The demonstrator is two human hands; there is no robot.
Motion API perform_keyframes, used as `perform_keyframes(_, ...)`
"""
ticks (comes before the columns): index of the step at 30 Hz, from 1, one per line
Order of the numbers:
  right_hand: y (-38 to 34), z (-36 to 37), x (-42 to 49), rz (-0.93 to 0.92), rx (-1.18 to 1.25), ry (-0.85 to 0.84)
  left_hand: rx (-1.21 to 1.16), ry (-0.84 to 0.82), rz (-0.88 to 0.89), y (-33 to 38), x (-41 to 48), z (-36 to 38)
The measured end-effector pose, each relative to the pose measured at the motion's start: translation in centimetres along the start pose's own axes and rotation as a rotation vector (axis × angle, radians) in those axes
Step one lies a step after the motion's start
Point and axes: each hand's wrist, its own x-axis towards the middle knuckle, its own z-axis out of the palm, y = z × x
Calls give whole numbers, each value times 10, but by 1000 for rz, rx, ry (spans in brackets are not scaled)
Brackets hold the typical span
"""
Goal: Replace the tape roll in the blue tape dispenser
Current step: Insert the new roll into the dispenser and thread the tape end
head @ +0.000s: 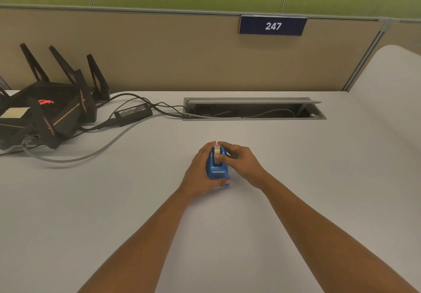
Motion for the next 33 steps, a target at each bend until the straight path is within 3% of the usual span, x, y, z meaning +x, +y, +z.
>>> perform_keyframes(33,1,1,1,-52,-4,2,7,-17,-33,-4,1,0)
